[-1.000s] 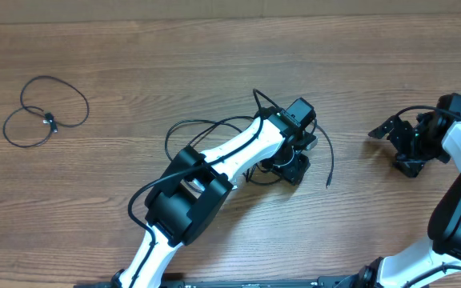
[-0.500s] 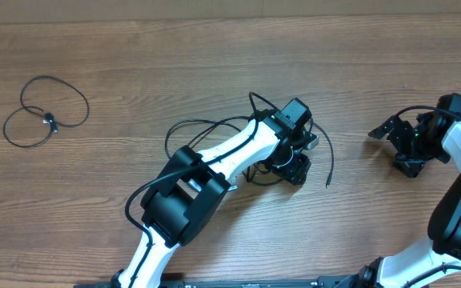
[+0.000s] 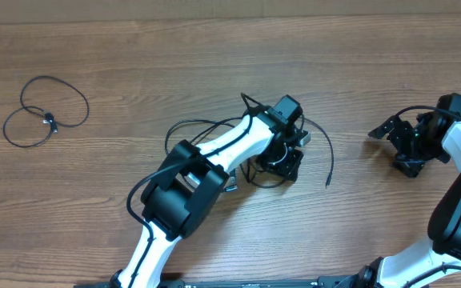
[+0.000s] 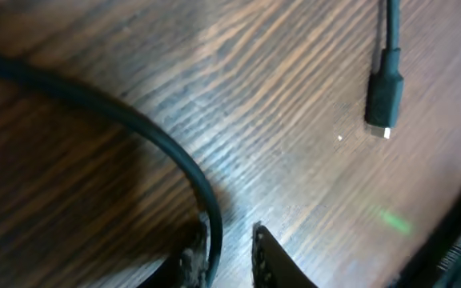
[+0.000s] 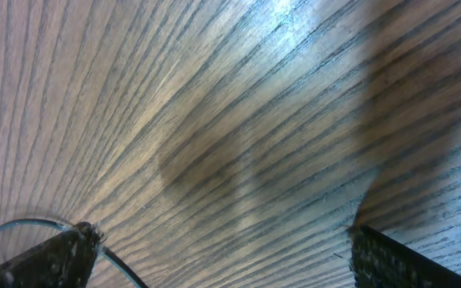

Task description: Untangle cables

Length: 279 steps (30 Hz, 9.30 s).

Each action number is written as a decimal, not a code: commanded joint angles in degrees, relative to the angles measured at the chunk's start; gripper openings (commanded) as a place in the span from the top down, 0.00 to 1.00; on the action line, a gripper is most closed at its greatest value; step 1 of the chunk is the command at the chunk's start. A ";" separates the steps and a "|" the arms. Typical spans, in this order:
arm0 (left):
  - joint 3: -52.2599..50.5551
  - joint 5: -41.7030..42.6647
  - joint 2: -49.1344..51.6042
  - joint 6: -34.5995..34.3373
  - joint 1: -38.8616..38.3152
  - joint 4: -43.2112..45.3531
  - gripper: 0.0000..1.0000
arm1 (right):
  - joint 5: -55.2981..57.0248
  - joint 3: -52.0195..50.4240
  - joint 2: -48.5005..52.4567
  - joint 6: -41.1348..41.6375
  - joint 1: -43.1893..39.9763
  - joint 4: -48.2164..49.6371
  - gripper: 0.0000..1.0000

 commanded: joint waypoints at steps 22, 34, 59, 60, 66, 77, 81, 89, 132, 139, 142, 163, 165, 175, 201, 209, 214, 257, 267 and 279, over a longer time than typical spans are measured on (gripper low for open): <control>-3.69 -3.82 8.98 -2.49 -0.20 -0.66 0.85 | 0.37 1.38 0.13 -0.26 -0.11 0.22 0.00; -1.95 3.80 8.07 3.13 1.62 -2.49 0.96 | 0.37 1.38 0.13 -0.26 -0.11 0.22 0.00; -1.90 3.34 -21.81 5.88 4.07 -2.08 0.96 | 0.37 1.38 0.13 -0.26 -0.11 0.22 0.00; -1.90 3.39 -22.80 5.88 4.35 -2.08 0.96 | 0.37 1.38 0.13 -0.24 -0.11 0.22 0.00; -1.90 4.07 -29.03 5.84 6.54 -2.10 0.96 | 0.37 1.38 0.13 -0.26 -0.11 0.22 0.00; -1.90 9.64 -38.71 5.64 9.51 -0.87 0.96 | 0.37 1.38 0.13 -0.24 -0.11 0.22 0.00; -1.90 9.77 -42.21 5.22 9.70 0.96 0.96 | 0.37 1.38 0.13 -0.26 -0.11 0.22 0.00; -1.90 9.77 -49.62 5.20 9.73 3.30 0.96 | 0.37 1.38 0.13 -0.26 -0.11 0.22 0.00; -1.92 9.53 -38.12 4.39 0.42 -7.26 0.96 | 0.37 1.38 0.13 -0.26 -0.11 0.22 0.00; -1.92 7.74 -37.81 6.16 -0.33 -8.94 0.96 | 0.37 1.38 0.13 -0.24 -0.11 0.22 0.00; -1.92 3.54 -37.77 6.12 -0.22 -7.21 0.96 | 0.37 1.38 0.13 -0.26 -0.11 0.22 0.00; -1.92 1.97 -26.77 13.16 -5.60 19.91 0.96 | 0.37 1.38 0.13 -0.24 -0.11 0.22 0.00; -1.92 4.37 -24.41 13.16 -6.45 19.06 0.96 | 0.37 1.38 0.13 -0.26 -0.11 0.22 0.00; -1.92 8.20 -16.96 10.36 -8.11 9.66 0.96 | 0.37 1.38 0.13 -0.24 -0.11 0.22 0.00; -1.31 14.19 -10.67 5.62 -5.27 6.05 0.35 | 0.37 1.38 0.13 -0.24 -0.11 0.22 0.00; -1.20 14.47 -15.63 5.64 -2.89 4.55 0.34 | 0.37 1.38 0.13 -0.24 -0.11 0.22 0.00; -1.20 13.16 -19.71 5.57 -0.98 3.63 0.33 | 0.37 1.38 0.13 -0.24 -0.11 0.22 0.00; -19.63 -15.78 -21.49 -17.70 7.87 -5.40 0.80 | 0.37 1.38 0.13 -0.26 -0.11 0.22 0.00; -24.06 -15.93 -21.49 -23.30 6.75 3.26 0.66 | 0.37 1.38 0.13 -0.26 -0.11 0.22 0.00; -24.06 -18.97 -21.38 -23.32 5.09 6.51 0.64 | 0.37 1.38 0.13 -0.26 -0.11 0.22 0.00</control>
